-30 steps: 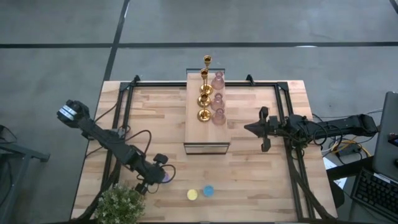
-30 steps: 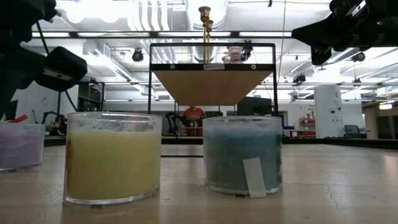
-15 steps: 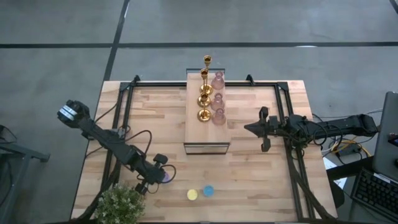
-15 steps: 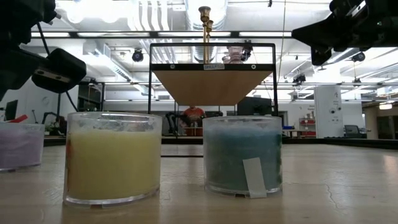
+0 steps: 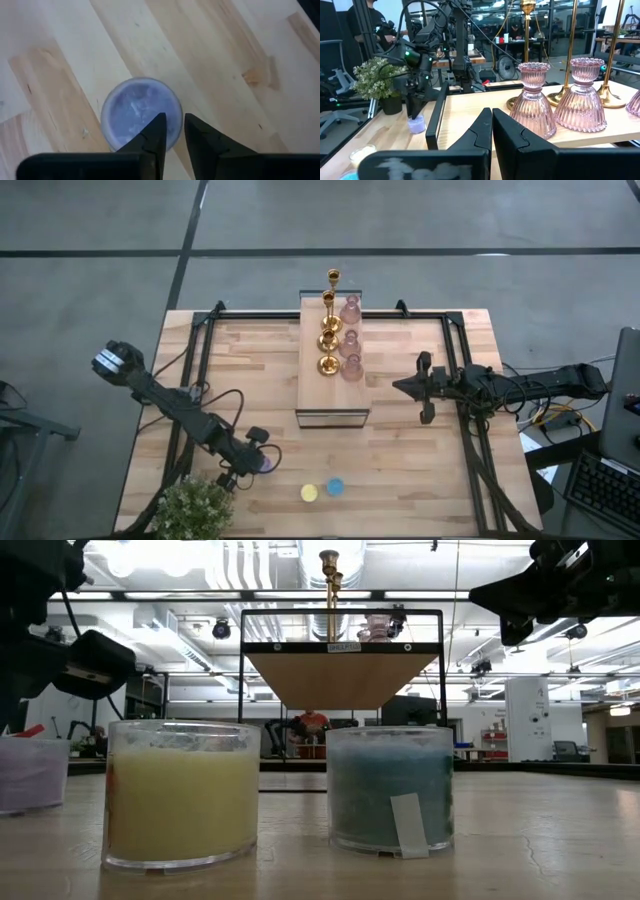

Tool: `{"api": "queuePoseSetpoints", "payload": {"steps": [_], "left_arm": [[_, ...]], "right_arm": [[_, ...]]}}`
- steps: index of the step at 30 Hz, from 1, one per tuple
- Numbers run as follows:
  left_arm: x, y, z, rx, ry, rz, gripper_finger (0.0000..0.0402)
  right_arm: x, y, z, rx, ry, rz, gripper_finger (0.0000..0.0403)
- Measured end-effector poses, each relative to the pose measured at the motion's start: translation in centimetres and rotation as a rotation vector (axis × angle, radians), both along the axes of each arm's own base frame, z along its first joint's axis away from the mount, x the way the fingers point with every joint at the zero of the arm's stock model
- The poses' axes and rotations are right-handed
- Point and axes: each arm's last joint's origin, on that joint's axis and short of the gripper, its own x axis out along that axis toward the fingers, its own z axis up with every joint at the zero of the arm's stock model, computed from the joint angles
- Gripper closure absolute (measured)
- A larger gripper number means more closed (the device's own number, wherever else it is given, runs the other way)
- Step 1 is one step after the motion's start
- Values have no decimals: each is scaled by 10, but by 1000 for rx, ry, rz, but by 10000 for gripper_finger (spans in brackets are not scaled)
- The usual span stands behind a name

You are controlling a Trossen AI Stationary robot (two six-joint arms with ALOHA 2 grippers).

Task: Pick & Place candle stick holders
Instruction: Put the purple scented candle on the shelf

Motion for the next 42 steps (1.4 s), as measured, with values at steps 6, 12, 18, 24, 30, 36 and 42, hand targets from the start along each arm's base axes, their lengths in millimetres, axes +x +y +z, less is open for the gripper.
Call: {"api": "queuePoseSetpoints", "payload": {"steps": [6,12,18,24,30,36,42], "left_arm": [[1,0,3,12,-26,-9,366],[0,0,2,9,-24,-9,392],[1,1,4,1,2,25,396],[2,3,23,24,-30,34,399],[-5,12,61,128,-61,93,400],[-14,36,101,276,-177,249,400],[-14,74,132,275,-268,438,401]], "right_arm": [[0,0,0,0,0,0,394],[0,0,0,0,0,0,394],[0,0,0,0,0,0,394],[0,0,0,-14,1,-1,394],[0,0,0,-19,1,-1,394],[-1,1,3,-33,-13,34,394],[-2,2,3,-68,-9,94,394]]}}
